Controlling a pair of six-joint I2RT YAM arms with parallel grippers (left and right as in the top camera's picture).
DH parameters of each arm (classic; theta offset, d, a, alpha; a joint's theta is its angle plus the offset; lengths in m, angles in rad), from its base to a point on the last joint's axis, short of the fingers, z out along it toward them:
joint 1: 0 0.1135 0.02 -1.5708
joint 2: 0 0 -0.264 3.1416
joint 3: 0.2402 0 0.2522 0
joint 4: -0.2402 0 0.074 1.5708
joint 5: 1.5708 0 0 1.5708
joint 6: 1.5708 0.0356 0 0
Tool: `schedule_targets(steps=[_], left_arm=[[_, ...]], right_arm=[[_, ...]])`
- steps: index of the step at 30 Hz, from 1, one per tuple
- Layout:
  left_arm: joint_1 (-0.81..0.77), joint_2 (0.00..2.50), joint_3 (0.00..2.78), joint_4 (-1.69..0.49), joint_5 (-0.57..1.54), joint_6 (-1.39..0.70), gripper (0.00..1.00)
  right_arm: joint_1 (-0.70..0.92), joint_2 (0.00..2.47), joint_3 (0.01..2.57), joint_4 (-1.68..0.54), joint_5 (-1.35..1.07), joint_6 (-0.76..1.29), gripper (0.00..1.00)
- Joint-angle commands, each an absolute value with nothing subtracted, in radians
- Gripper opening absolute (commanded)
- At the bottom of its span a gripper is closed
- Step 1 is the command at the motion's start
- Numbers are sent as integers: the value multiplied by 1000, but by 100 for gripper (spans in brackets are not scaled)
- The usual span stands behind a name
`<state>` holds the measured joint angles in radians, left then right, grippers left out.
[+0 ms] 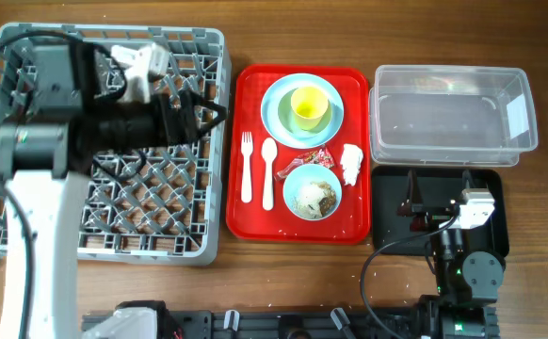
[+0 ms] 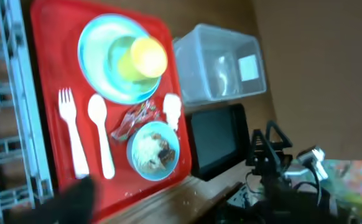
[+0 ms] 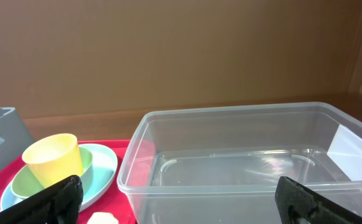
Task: Sort waste into correct bins and load items into the dishwasher rack
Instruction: 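Grasp the white plastic spoon with the left gripper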
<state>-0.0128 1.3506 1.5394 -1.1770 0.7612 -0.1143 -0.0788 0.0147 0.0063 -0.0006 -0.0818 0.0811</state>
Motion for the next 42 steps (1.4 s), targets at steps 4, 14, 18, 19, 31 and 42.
schedule_targets(steps=[4,14,18,19,31,42], left_arm=[[-91,1507,1549,-1322,527,-144,4],[-545,1542,1240,-927,24,-540,18],[-596,1569,1203,-815,20,-540,20],[-599,1579,1203,-798,9,-540,23],[-599,1769,1203,-724,5,-540,23],[-600,1869,1203,-661,-43,-540,18]], right_arm=[[-83,11,5,2,-78,81,100],[-83,11,5,2,-78,81,100],[-83,11,5,2,-78,81,100],[-83,11,5,2,-78,81,100],[-83,11,5,2,-78,81,100],[-83,11,5,2,-78,81,100]])
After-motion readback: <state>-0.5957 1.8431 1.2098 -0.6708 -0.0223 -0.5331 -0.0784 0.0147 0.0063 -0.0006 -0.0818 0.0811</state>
